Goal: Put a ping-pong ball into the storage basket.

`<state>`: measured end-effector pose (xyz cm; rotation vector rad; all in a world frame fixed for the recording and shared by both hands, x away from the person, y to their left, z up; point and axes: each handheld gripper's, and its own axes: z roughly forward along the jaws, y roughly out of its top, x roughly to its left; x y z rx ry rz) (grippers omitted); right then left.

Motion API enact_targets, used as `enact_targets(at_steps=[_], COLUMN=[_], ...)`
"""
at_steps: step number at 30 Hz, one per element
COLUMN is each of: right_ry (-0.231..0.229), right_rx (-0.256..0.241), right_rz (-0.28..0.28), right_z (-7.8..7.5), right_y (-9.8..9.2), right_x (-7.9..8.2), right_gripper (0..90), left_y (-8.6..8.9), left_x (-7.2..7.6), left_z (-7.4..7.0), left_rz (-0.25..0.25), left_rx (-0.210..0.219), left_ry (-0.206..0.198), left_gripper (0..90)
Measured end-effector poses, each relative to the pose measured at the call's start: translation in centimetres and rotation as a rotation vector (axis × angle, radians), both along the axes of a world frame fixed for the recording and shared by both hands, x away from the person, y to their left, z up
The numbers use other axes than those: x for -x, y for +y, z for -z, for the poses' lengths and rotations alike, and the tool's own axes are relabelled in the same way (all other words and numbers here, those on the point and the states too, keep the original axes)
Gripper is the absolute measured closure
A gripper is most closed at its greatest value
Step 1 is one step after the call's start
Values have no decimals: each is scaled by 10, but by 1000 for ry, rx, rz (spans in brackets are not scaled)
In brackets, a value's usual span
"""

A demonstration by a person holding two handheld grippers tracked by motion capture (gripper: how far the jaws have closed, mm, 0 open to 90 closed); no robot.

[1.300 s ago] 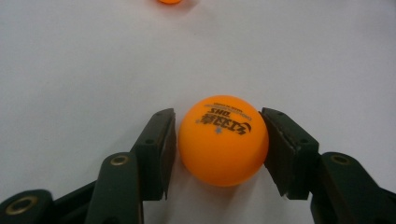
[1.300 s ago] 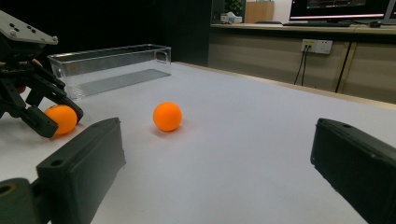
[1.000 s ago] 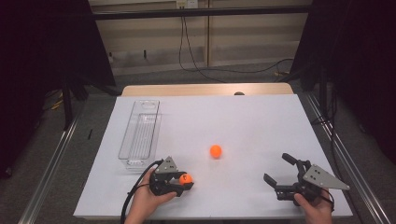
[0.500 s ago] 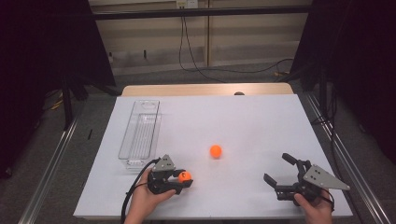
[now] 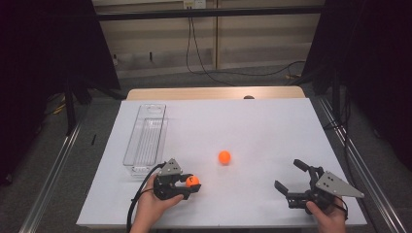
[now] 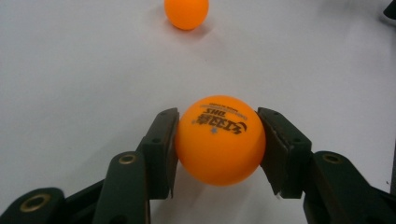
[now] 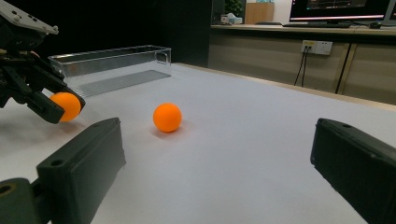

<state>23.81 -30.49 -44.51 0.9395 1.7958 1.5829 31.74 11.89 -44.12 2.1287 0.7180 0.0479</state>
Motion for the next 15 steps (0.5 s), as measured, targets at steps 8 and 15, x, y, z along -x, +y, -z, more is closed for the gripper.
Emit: enact_targets(at_steps=[8,15], right_ry=[1,6], right_rx=[-2,-8], right_rz=[3,8], right_z=[0,1], right_y=[-1,-1], right_x=[0,-1], right_gripper=[23,23], left_y=[-4,-6], left_x=[0,-1], left_z=[-2,-7], left_rz=[9,5], left_rx=[-14,-5], left_ry=[-4,-9], left_gripper=[507,508])
